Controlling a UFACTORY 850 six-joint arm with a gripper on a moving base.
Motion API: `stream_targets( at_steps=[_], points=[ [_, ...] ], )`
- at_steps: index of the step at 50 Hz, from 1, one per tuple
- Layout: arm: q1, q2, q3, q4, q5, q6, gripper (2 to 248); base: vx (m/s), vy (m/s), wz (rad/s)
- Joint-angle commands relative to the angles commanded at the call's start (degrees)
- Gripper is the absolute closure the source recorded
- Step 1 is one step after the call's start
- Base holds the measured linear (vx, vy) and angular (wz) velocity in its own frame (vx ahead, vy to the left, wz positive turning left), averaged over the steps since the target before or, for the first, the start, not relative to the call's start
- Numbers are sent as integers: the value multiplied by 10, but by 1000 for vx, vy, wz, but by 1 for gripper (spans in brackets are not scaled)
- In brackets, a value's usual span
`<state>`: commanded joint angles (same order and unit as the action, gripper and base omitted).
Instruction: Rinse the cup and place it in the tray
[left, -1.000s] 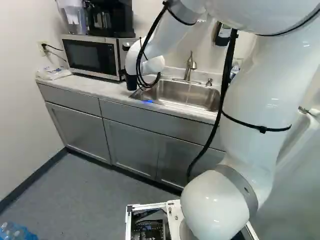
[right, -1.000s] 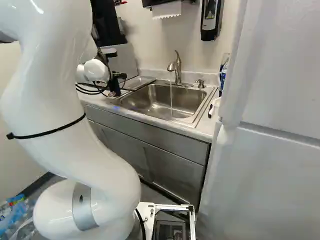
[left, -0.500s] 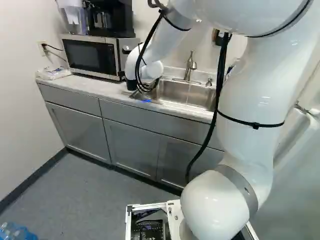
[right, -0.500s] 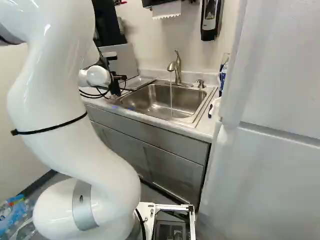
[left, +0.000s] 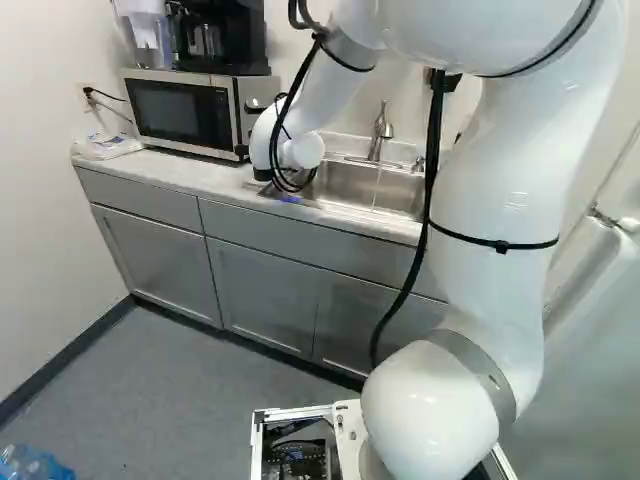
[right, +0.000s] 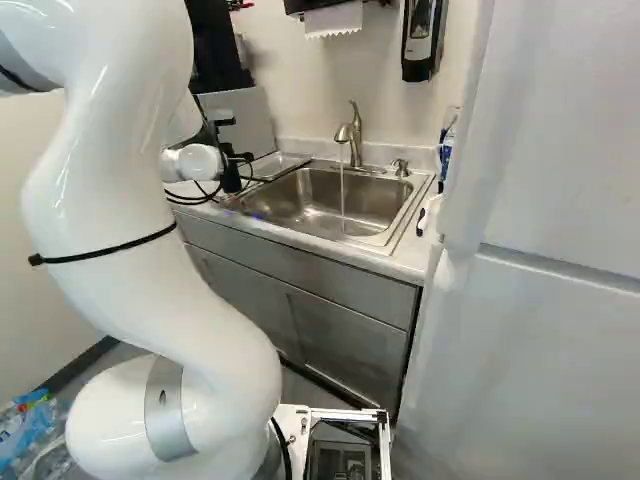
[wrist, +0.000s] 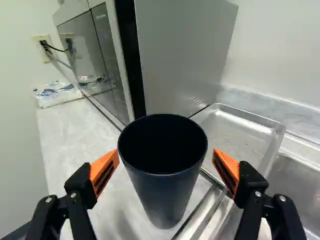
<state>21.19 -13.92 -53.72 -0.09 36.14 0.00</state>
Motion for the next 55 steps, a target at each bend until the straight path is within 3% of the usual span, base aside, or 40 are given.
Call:
stream_targets(
  at_steps=[11,31,32,36,37,42,43,47,48,55],
  points=[
    [0,-9,4,0,21,0,3,0,0,0],
    [0,-13,5,0,21,0,3,0,0,0],
    [0,-13,5,0,21,0,26,0,0,0],
    [0,-13,5,0,21,0,26,0,0,0],
    [0,-13,5,0,21,0,63,0,0,0],
    [0,-13,5,0,21,0,63,0,0,0],
    [0,-13,5,0,21,0,102,0,0,0],
    [0,-13,5,0,21,0,102,0,0,0],
    [0,-13,5,0,21,0,124,0,0,0],
    [0,-13,5,0,21,0,124,0,0,0]
  ],
)
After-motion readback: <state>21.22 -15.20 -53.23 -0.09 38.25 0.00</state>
